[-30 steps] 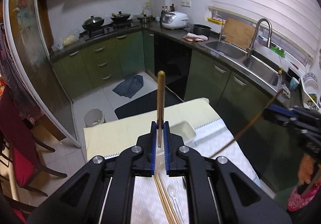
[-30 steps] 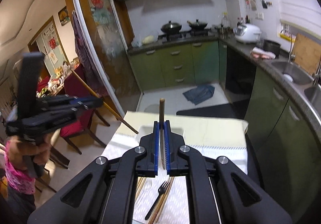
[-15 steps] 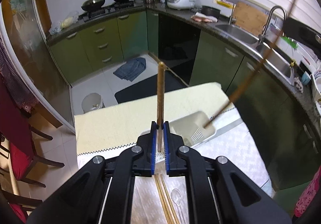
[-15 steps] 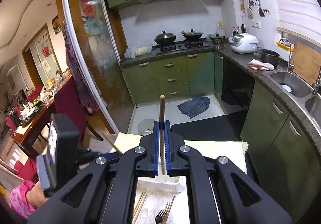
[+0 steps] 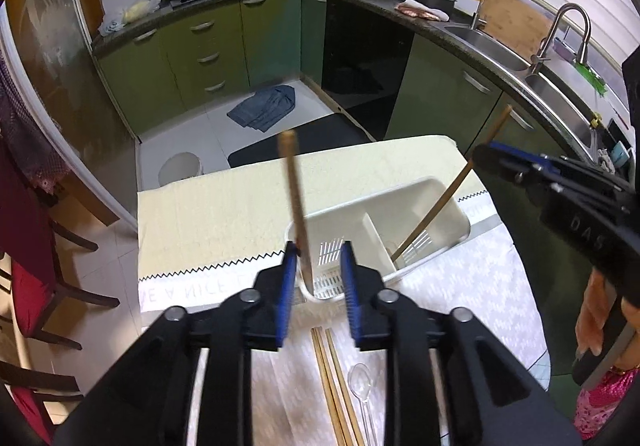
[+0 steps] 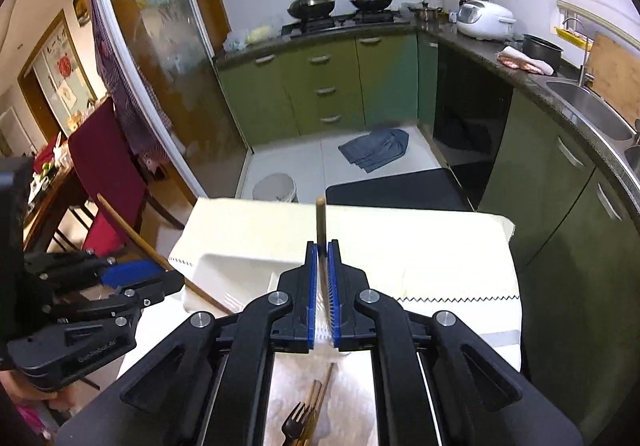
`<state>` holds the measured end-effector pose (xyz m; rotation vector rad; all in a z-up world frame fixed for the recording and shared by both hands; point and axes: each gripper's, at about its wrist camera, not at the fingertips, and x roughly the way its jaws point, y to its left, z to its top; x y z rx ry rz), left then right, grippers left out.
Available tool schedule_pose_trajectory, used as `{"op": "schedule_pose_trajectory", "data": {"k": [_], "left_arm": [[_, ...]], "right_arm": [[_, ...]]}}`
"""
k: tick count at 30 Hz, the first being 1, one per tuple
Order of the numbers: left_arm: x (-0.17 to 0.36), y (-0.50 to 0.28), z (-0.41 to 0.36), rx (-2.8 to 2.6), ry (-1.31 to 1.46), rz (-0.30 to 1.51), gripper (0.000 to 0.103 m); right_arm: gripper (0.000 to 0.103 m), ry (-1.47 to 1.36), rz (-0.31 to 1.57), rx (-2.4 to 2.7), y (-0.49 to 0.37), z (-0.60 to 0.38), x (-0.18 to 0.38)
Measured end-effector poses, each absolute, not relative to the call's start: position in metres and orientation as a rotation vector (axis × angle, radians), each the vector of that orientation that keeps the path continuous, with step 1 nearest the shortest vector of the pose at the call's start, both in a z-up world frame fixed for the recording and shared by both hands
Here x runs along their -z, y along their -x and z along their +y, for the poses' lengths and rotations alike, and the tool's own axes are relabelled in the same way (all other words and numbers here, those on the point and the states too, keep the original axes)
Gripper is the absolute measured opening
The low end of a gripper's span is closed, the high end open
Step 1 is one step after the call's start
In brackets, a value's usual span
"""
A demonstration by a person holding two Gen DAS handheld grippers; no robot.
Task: Organize utensils
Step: 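Open the left tool over the holder while the right tool releases its chopstick into it, then grasp another chopstick with the left tool while the right tool grasps one beside the fork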
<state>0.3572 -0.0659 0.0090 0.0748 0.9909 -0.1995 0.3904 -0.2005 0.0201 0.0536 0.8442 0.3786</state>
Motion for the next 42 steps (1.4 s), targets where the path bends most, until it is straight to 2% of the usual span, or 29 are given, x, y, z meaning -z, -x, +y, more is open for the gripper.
{"op": "schedule_pose_trajectory", "data": {"k": [1, 2, 3, 11, 12, 14, 15, 18, 24, 26, 27, 33, 42], "left_arm": [[-0.009, -0.356, -0.066, 0.201, -0.073, 0.991, 0.031], [-0.01, -0.355, -0.066, 0.202, -0.07, 0.99, 0.039], [-0.012, -0.352, -0.066, 0.201, -0.069, 0.982, 0.042], [-0.033, -0.324, -0.06, 0.224, -0.054, 0.953, 0.043], [-0.036, -0.315, -0.058, 0.229, -0.051, 0.953, 0.048], [-0.037, -0.296, -0.057, 0.235, -0.067, 0.953, 0.066], [-0.035, -0.286, -0.056, 0.231, -0.076, 0.955, 0.067], [-0.003, -0.261, -0.049, 0.222, -0.092, 1.023, 0.067], [0.099, -0.243, -0.037, 0.242, -0.007, 1.265, 0.067], [0.117, -0.244, -0.033, 0.219, 0.013, 1.288, 0.067], [0.124, -0.246, -0.03, 0.207, 0.027, 1.298, 0.067], [0.146, -0.259, -0.022, 0.097, -0.007, 1.259, 0.067], [0.161, -0.282, -0.026, 0.09, 0.002, 1.281, 0.067]], "right_arm": [[0.014, -0.048, 0.847, -0.388, -0.388, -0.198, -0.017], [0.017, -0.05, 0.843, -0.386, -0.386, -0.197, -0.016], [0.017, -0.048, 0.839, -0.384, -0.38, -0.198, -0.015], [0.019, -0.05, 0.793, -0.385, -0.342, -0.204, -0.04], [0.021, -0.054, 0.786, -0.39, -0.335, -0.207, -0.044], [0.031, -0.059, 0.78, -0.405, -0.318, -0.217, -0.051], [0.033, -0.053, 0.784, -0.407, -0.308, -0.221, -0.051], [0.036, -0.018, 0.847, -0.42, -0.278, -0.228, -0.032], [0.037, -0.006, 1.024, -0.424, -0.243, -0.246, 0.046], [0.047, -0.035, 1.074, -0.425, -0.236, -0.253, 0.072], [0.047, -0.042, 1.088, -0.424, -0.234, -0.256, 0.081], [0.047, -0.093, 1.155, -0.404, -0.229, -0.27, 0.122], [0.049, -0.115, 1.165, -0.377, -0.237, -0.283, 0.125]]}}
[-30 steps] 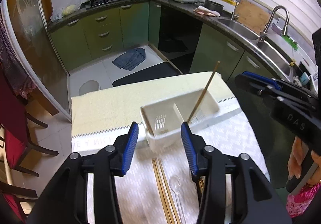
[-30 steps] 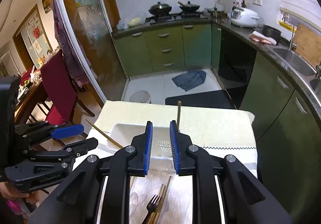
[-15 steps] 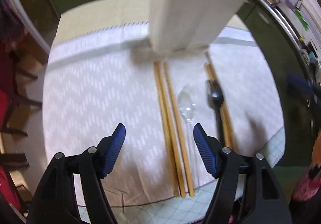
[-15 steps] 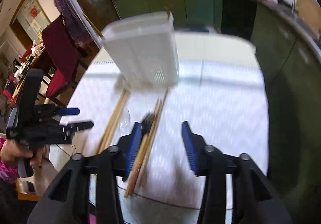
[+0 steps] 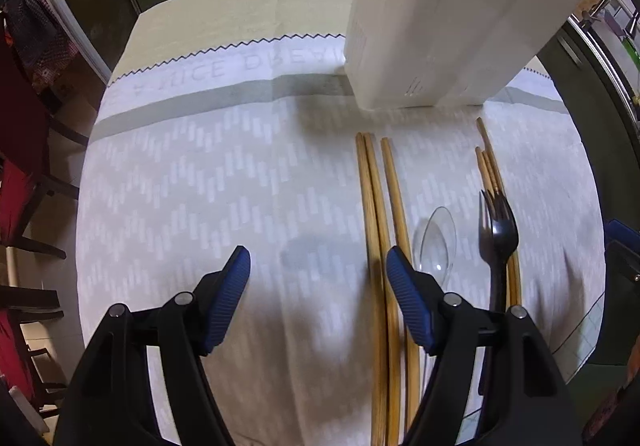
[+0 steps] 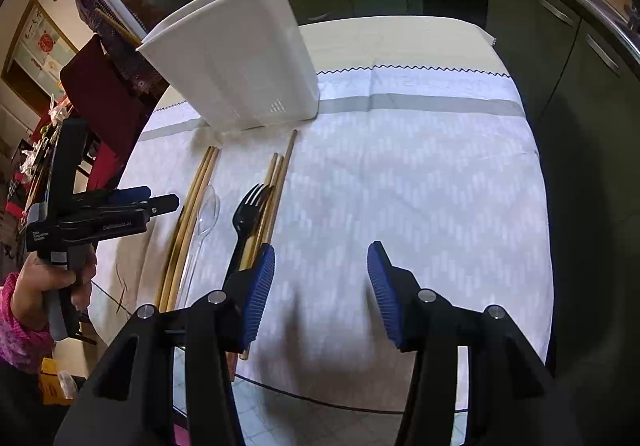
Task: Organize utensils
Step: 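Grasp another chopstick with the left tool while the right tool grasps one beside the fork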
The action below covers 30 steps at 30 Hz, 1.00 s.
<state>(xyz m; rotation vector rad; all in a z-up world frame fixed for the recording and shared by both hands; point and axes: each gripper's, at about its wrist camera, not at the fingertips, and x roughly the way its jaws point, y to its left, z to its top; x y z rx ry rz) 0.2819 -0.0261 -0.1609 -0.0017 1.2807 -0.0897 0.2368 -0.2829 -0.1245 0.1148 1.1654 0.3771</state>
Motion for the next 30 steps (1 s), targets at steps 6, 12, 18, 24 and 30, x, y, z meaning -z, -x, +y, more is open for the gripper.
{"op": "schedule_pose_trajectory", "data": {"k": [6, 12, 18, 24, 30], "left_arm": [[0.166, -0.288, -0.029, 0.08, -0.019, 1.295, 0.067], [0.172, -0.294, -0.038, 0.07, -0.053, 1.314, 0.068], [0.177, -0.293, -0.038, 0.057, -0.069, 1.341, 0.068], [0.173, -0.295, -0.03, 0.056, -0.046, 1.332, 0.032], [0.172, -0.302, -0.023, 0.078, -0.062, 1.343, 0.015]], "right_arm": [[0.049, -0.107, 1.181, -0.372, -0.241, -0.283, 0.128], [0.049, -0.066, 1.202, -0.377, -0.247, -0.268, 0.133], [0.049, -0.009, 1.227, -0.382, -0.26, -0.242, 0.143], [0.048, 0.027, 1.242, -0.334, -0.283, -0.226, 0.155], [0.038, 0.006, 1.302, -0.324, -0.305, -0.218, 0.168]]}}
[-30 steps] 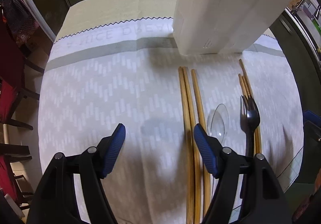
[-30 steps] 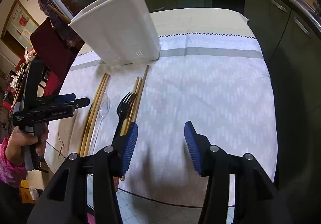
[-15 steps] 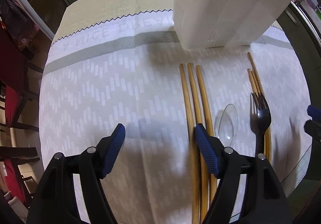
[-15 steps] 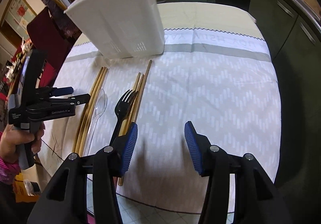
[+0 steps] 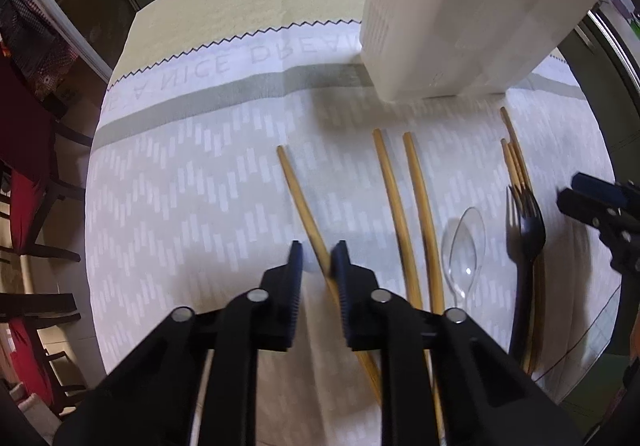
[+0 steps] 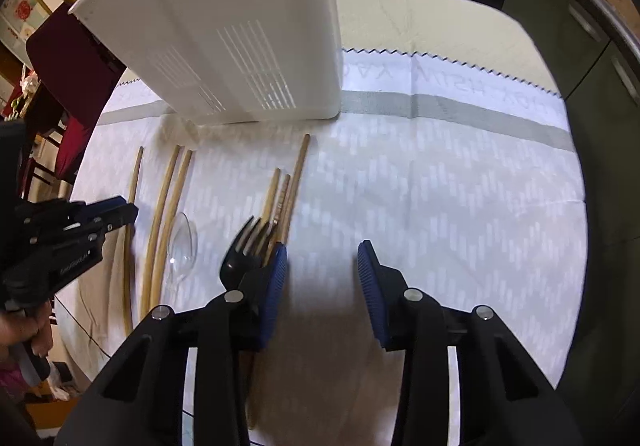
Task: Organize utensils
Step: 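Grasp another chopstick with the left tool while the right tool grasps one beside the fork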
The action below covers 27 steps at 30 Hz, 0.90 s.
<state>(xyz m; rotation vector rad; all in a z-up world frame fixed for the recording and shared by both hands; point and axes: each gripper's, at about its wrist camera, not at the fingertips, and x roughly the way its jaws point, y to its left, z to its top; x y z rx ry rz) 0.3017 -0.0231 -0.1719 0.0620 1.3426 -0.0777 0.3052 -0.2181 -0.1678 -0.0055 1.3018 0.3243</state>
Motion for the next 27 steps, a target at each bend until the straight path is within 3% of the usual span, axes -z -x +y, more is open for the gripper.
{"op": "schedule_pose_trajectory", "data": {"k": [25, 27], "left_arm": [[0.174, -0.294, -0.033, 0.162, -0.183, 1.293, 0.01], [0.174, -0.293, -0.037, 0.163, -0.193, 1.288, 0.01]], "right_arm": [[0.025, 0.113, 1.314, -0.243, -0.334, -0.162, 0.194], [0.02, 0.141, 1.302, -0.239, -0.334, -0.154, 0.195]]}}
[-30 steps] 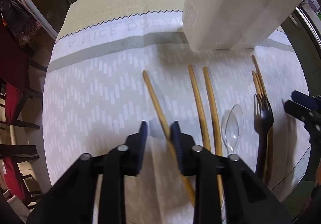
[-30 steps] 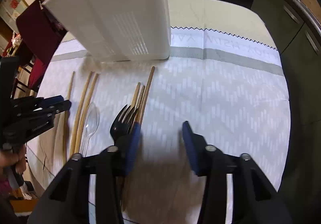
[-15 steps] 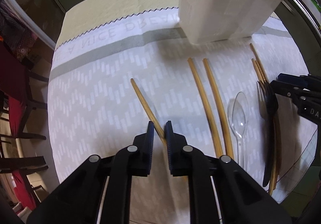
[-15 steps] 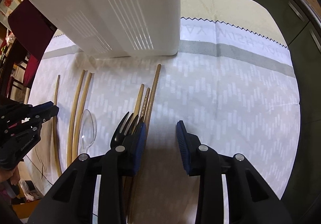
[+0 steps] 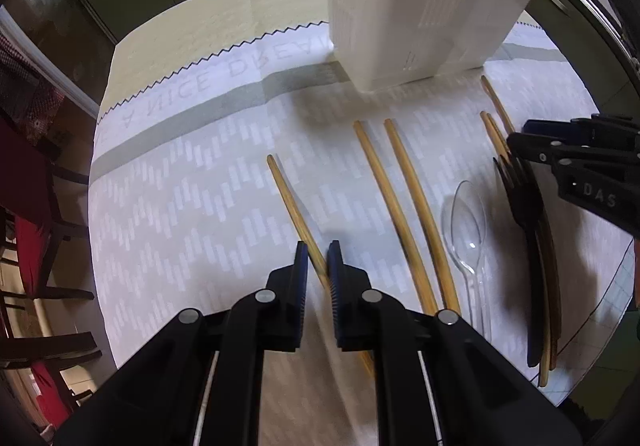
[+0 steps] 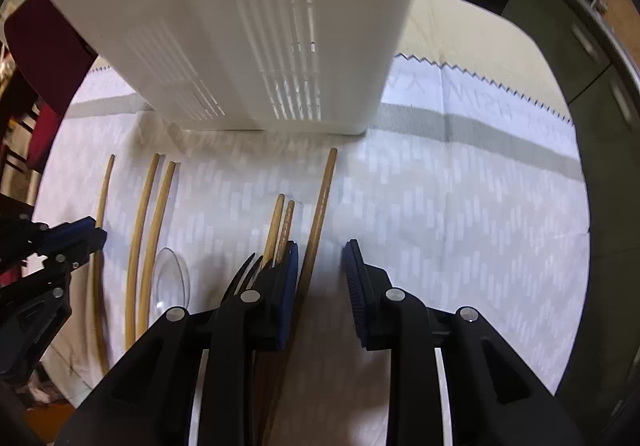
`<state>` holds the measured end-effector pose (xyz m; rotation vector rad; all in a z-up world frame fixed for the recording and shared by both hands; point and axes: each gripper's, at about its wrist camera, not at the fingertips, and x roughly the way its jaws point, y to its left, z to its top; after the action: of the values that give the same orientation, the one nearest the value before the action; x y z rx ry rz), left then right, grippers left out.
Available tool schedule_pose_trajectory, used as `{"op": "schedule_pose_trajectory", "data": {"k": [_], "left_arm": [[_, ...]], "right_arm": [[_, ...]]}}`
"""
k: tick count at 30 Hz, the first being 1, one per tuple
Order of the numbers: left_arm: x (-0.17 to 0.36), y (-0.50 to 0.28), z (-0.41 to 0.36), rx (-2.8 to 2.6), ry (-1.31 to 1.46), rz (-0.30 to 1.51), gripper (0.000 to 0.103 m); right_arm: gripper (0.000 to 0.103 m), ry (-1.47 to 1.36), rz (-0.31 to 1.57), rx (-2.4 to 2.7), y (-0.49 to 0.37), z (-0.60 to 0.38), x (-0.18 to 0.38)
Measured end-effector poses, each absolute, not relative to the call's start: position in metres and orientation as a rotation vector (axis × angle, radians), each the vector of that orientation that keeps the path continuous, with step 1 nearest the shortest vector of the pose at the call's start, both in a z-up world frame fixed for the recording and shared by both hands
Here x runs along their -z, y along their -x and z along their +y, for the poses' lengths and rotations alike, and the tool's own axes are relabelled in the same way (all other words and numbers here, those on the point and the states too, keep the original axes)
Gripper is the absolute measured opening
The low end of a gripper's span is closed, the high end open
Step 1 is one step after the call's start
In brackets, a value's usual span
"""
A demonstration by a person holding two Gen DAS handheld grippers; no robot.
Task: Organize utensils
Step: 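Grasp another chopstick with the left tool while the right tool grasps one beside the fork, then lift the chopstick with the left tool over the holder while the right tool carries its chopstick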
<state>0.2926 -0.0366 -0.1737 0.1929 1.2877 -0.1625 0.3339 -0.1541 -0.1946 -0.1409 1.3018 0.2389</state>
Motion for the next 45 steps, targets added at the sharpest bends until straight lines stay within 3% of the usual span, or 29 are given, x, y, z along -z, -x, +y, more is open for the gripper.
{"op": "schedule_pose_trajectory", "data": {"k": [2, 5, 11, 22, 45], "left_arm": [[0.174, -0.293, -0.038, 0.166, -0.203, 1.283, 0.01], [0.174, -0.295, -0.036, 0.171, -0.176, 1.297, 0.01], [0.174, -0.304, -0.025, 0.185, -0.096, 1.345, 0.009], [0.169, -0.308, -0.025, 0.203, -0.059, 1.364, 0.006], [0.019, -0.235, -0.026, 0.298, -0.078, 1.029, 0.005]], "right_arm": [[0.01, 0.164, 1.292, -0.253, -0.332, -0.146, 0.196], [0.007, 0.185, 1.295, -0.266, -0.328, -0.143, 0.197], [0.006, 0.058, 1.303, -0.301, -0.325, -0.17, 0.189], [0.006, -0.073, 1.127, -0.382, -0.284, -0.222, 0.122], [0.006, -0.092, 0.881, -0.431, -0.217, -0.266, 0.012]]}}
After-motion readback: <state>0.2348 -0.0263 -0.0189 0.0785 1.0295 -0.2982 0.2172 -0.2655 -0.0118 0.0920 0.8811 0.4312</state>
